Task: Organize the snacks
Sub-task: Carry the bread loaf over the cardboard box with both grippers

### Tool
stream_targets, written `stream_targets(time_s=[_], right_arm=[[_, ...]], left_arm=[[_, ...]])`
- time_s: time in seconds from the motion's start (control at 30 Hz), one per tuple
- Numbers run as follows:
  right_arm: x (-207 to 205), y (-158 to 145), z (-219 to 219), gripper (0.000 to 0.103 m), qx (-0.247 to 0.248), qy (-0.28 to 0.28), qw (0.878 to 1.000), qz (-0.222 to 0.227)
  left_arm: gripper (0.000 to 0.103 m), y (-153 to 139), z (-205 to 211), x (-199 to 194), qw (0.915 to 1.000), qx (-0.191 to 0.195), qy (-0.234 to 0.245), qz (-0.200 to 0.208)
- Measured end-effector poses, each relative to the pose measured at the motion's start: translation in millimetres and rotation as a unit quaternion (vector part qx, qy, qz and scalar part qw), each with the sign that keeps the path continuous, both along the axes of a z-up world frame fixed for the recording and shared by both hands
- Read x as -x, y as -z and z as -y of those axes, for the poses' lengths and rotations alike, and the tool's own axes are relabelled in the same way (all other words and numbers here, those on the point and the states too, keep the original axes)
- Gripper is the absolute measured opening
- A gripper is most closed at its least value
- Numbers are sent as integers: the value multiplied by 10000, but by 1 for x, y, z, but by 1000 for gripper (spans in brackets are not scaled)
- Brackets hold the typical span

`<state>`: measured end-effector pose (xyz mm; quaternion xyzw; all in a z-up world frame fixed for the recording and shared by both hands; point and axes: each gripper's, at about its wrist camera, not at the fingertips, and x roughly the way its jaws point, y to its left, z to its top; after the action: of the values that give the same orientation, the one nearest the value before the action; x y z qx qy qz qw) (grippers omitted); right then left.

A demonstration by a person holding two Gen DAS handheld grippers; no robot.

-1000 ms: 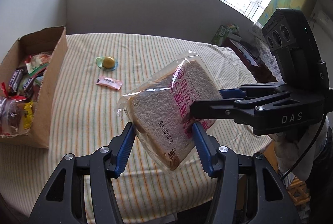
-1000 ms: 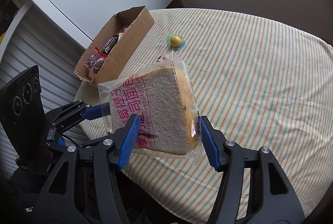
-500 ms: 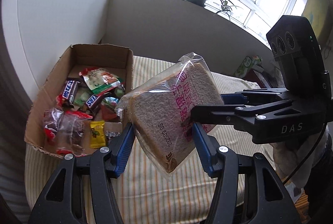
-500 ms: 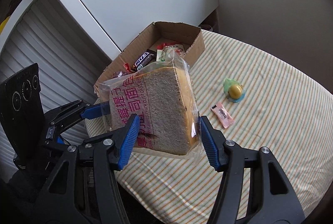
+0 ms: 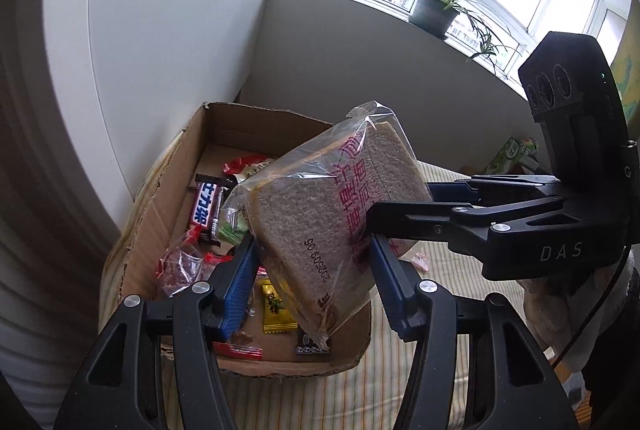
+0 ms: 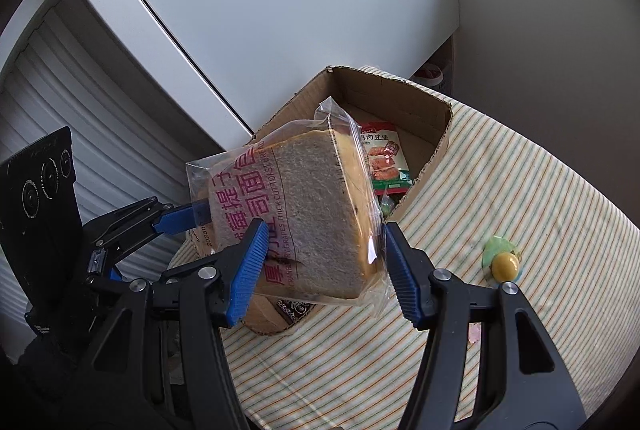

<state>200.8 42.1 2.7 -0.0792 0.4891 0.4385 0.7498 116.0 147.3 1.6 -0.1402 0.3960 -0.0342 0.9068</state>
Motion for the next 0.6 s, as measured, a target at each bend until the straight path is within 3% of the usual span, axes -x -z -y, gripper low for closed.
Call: stream_targets(time_s=[0.27,0.6], right_arm=[[-17,15,-20,61,16,-89,9999,-143],[-15,11,-26,61,167,-28,9998,102]], left_arm=[[55,11,-19,-14,9996,-7,-213,-158],[55,16,-29,-12,9988,-125,-417,-229]])
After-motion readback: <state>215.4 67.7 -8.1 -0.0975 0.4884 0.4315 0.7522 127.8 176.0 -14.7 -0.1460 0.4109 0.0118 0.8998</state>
